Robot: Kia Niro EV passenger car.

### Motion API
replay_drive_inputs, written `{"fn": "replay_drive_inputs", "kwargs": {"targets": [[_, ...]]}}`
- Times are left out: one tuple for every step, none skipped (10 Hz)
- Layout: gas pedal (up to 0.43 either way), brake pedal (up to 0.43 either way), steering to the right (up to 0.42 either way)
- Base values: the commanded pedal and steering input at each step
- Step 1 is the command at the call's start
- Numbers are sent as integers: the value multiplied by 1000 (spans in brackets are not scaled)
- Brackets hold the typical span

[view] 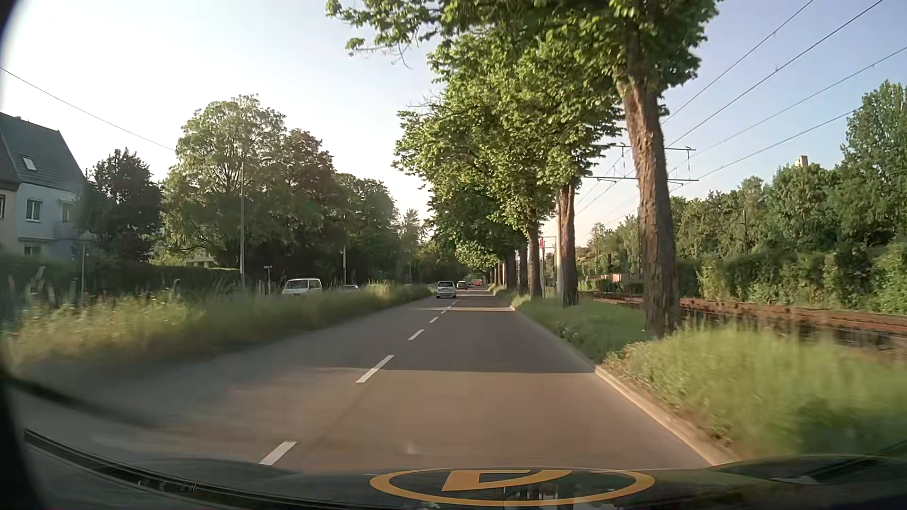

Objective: Follow the waypoints while adhering to traffic rules and regulations

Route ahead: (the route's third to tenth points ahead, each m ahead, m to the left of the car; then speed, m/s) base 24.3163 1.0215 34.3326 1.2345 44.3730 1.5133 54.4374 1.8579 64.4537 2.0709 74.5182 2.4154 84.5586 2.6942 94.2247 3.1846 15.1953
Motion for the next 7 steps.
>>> {"fn": "replay_drive_inputs", "kwargs": {"targets": [[157,0,-9],[157,0,-9],[169,0,-8],[169,0,-8],[169,0,-8],[169,0,-8],[157,0,-8]]}}
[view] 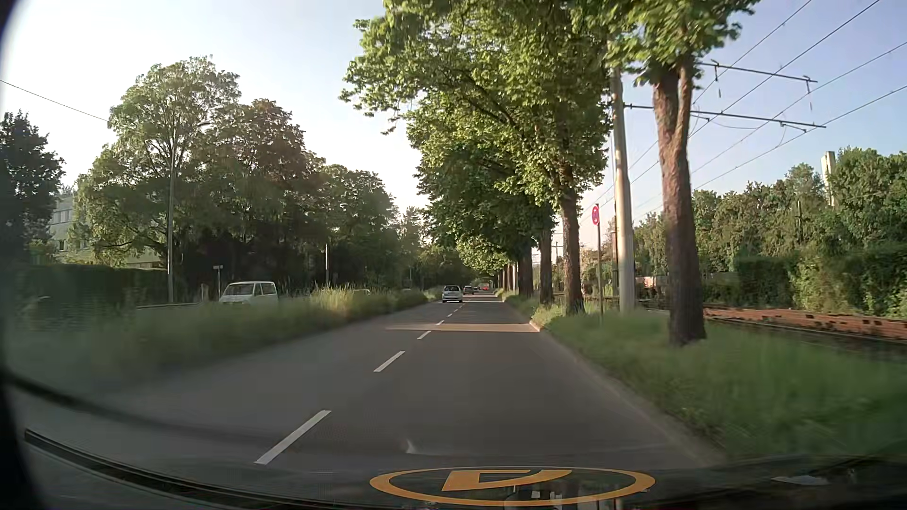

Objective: Follow the waypoints while adhering to traffic rules and regulations

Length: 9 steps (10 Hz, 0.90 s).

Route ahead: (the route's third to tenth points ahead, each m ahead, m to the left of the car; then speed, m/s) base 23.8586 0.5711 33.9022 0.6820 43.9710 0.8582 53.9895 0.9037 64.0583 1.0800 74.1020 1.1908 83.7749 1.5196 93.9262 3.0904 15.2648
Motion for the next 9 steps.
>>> {"fn": "replay_drive_inputs", "kwargs": {"targets": [[150,0,-8],[150,0,-8],[150,0,-8],[150,0,-7],[150,0,-7],[150,0,-6],[150,0,-5],[150,0,-4],[150,0,-3]]}}
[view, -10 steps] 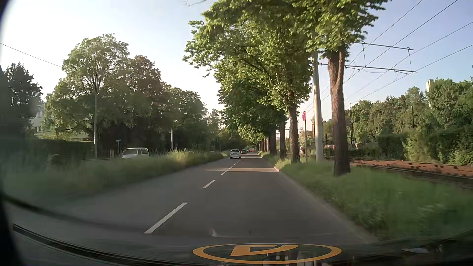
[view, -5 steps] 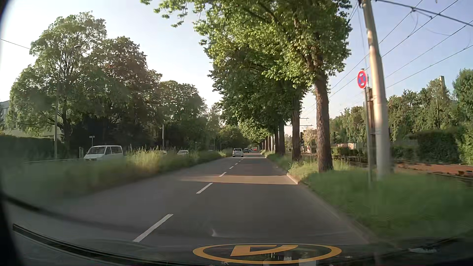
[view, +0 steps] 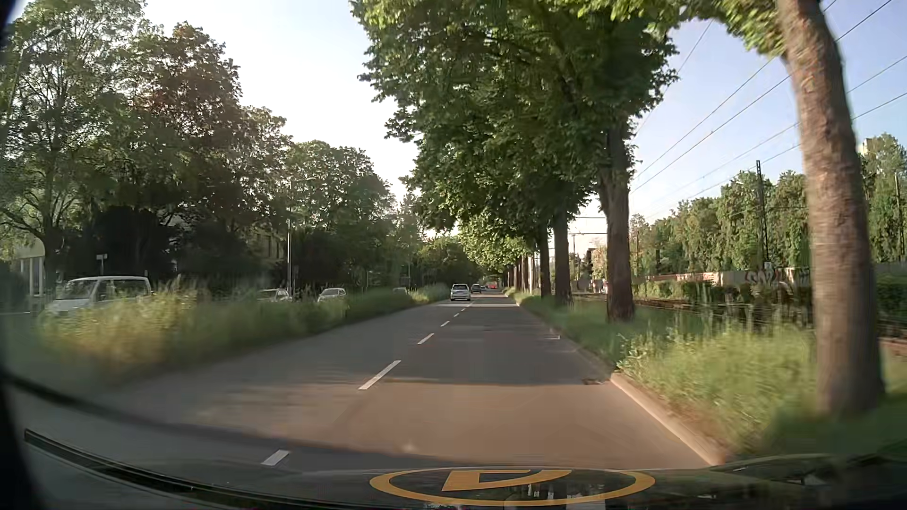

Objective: Follow the waypoints while adhering to traffic rules and regulations

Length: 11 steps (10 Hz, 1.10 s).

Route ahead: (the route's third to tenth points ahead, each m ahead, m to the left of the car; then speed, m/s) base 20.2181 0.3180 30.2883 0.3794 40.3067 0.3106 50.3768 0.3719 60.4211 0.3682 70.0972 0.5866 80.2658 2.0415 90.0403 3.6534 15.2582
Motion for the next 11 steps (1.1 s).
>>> {"fn": "replay_drive_inputs", "kwargs": {"targets": [[150,0,-3],[150,0,-2],[150,0,-1],[150,0,-1],[138,0,-1],[138,0,-1],[138,0,0],[138,0,0],[130,0,0],[130,0,0],[130,0,0]]}}
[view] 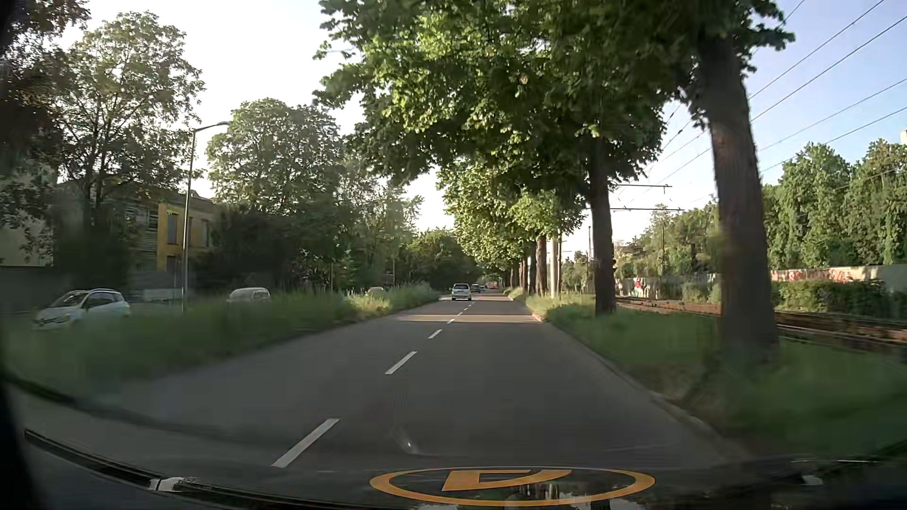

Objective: Follow the waypoints while adhering to traffic rules and regulations

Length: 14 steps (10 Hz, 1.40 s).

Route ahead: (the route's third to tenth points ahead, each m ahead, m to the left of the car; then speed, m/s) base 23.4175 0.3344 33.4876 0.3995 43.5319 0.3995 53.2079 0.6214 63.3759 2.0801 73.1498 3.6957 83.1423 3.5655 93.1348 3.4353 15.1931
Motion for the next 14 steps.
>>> {"fn": "replay_drive_inputs", "kwargs": {"targets": [[130,0,0],[130,0,0],[130,0,0],[130,0,0],[138,0,0],[138,0,0],[138,0,0],[138,0,0],[138,0,0],[138,0,0],[138,0,0],[138,0,0],[138,0,0],[138,0,0]]}}
